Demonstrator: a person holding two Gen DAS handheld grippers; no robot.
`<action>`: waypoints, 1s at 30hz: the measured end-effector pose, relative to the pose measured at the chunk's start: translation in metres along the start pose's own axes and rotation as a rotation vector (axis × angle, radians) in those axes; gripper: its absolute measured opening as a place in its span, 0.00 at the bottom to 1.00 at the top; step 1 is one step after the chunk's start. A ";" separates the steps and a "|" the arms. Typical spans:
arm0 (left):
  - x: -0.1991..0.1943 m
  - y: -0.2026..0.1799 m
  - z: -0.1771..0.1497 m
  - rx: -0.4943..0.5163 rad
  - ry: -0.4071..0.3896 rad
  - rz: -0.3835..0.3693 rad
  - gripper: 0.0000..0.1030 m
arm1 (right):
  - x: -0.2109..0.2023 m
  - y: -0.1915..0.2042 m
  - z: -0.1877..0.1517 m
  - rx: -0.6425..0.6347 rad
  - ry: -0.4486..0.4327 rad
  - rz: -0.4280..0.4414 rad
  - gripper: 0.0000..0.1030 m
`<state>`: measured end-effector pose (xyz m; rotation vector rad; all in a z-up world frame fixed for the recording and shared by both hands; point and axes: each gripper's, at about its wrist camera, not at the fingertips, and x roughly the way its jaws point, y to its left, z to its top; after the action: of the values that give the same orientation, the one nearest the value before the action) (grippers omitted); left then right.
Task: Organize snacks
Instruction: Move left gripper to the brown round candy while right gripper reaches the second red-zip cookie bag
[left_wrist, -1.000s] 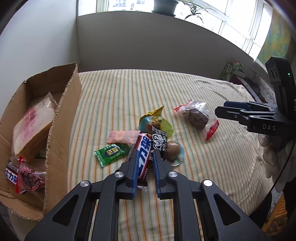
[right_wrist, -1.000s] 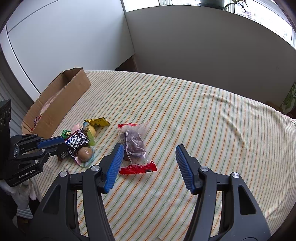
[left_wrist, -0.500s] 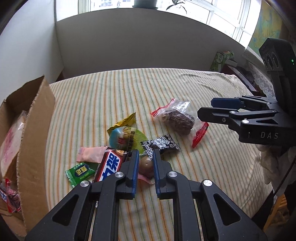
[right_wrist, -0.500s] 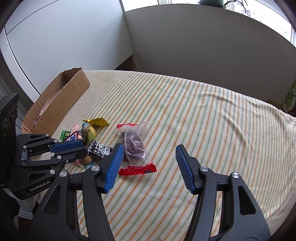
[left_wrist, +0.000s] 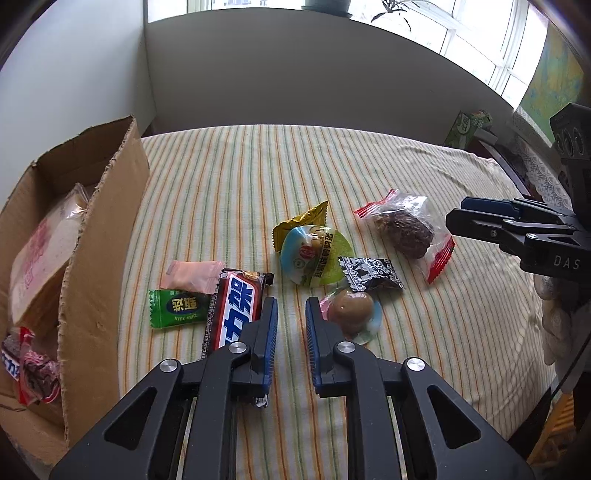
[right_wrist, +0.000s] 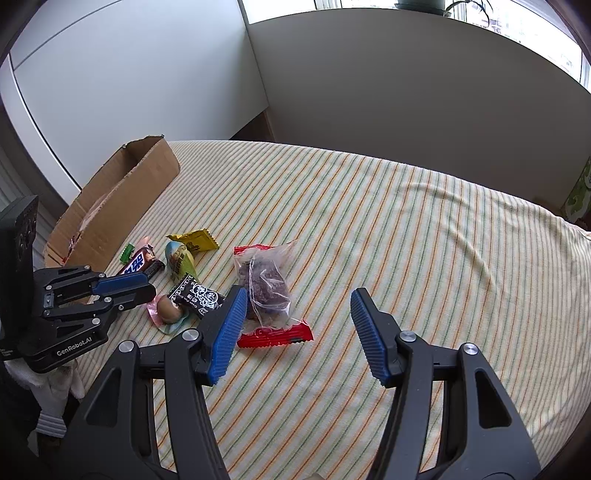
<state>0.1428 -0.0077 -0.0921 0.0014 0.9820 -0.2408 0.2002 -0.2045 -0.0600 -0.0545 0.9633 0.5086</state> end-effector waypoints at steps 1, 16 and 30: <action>-0.002 -0.001 -0.001 0.000 -0.009 -0.009 0.15 | 0.000 0.000 0.000 -0.002 -0.001 0.001 0.59; 0.010 -0.026 -0.001 0.046 0.027 -0.028 0.57 | 0.029 0.008 0.002 -0.033 0.074 0.025 0.60; 0.006 -0.026 -0.005 0.049 0.028 -0.024 0.36 | 0.053 0.038 0.005 -0.121 0.115 -0.028 0.57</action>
<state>0.1371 -0.0340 -0.0970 0.0379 1.0045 -0.2880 0.2121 -0.1486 -0.0924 -0.2071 1.0417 0.5424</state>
